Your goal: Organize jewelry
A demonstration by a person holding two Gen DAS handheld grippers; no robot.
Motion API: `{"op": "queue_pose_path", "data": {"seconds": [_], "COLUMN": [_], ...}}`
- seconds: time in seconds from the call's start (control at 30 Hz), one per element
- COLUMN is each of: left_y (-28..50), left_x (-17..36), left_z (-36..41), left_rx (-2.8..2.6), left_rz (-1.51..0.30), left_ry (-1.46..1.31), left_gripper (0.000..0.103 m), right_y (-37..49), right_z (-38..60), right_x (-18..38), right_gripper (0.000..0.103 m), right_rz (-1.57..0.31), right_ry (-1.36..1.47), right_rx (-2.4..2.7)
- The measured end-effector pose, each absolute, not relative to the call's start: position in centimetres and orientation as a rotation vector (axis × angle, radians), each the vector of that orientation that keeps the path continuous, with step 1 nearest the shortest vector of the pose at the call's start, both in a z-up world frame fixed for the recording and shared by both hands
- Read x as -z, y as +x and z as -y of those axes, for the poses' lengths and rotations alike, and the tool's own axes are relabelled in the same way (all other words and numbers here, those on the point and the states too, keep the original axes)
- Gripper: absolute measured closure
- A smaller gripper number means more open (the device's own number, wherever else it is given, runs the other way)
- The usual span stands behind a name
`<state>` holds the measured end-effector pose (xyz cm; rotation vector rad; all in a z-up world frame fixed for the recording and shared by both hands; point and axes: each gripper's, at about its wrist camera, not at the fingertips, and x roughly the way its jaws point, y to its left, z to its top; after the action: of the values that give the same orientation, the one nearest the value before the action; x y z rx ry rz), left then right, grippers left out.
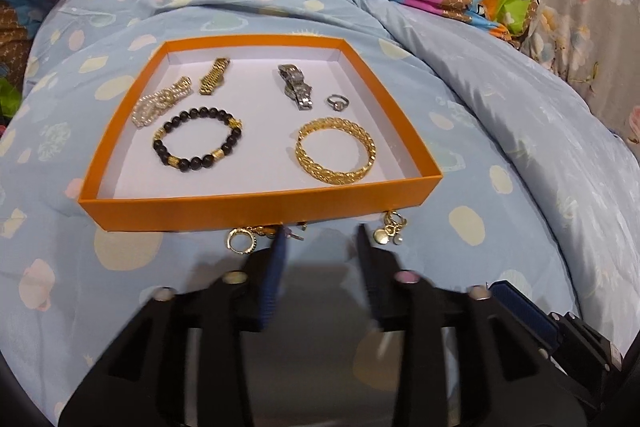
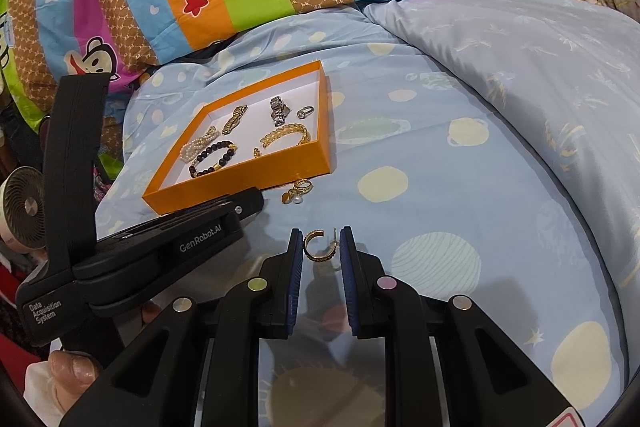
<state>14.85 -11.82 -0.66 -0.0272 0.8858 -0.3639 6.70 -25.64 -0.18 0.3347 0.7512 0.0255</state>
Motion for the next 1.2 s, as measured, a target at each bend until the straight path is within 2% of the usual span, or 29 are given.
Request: {"op": "queue_pose_path", "data": {"seconds": [0.17, 0.3, 0.6, 0.67, 0.73, 1.0, 1.2], "left_y": [15.7, 16.2, 16.3, 16.2, 16.4, 14.9, 13.0], "left_x": [1.0, 1.1, 1.3, 1.3, 1.4, 0.5, -2.4], "left_z": [11.6, 11.1, 10.9, 11.1, 11.1, 10.5, 6.9], "left_rx": [0.347, 0.34, 0.349, 0.348, 0.351, 0.372, 0.372], "left_rz": [-0.9, -0.9, -0.892, -0.892, -0.896, -0.876, -0.816], "left_ry": [-0.032, -0.035, -0.005, 0.008, 0.003, -0.015, -0.048], "left_gripper": [0.056, 0.069, 0.07, 0.076, 0.087, 0.087, 0.087], "right_y": [6.7, 6.7, 6.6, 6.6, 6.6, 6.6, 7.1], "right_z": [25.6, 25.6, 25.4, 25.5, 25.5, 25.5, 25.7], "right_x": [0.2, 0.2, 0.2, 0.2, 0.2, 0.2, -1.5], "right_gripper": [0.085, 0.085, 0.085, 0.085, 0.085, 0.085, 0.085], "right_rz": [-0.75, -0.75, -0.75, -0.749, -0.75, -0.745, -0.716], "right_ry": [0.339, 0.34, 0.34, 0.34, 0.34, 0.34, 0.354], "right_rx": [-0.029, -0.03, -0.031, -0.032, -0.032, -0.03, -0.059]}}
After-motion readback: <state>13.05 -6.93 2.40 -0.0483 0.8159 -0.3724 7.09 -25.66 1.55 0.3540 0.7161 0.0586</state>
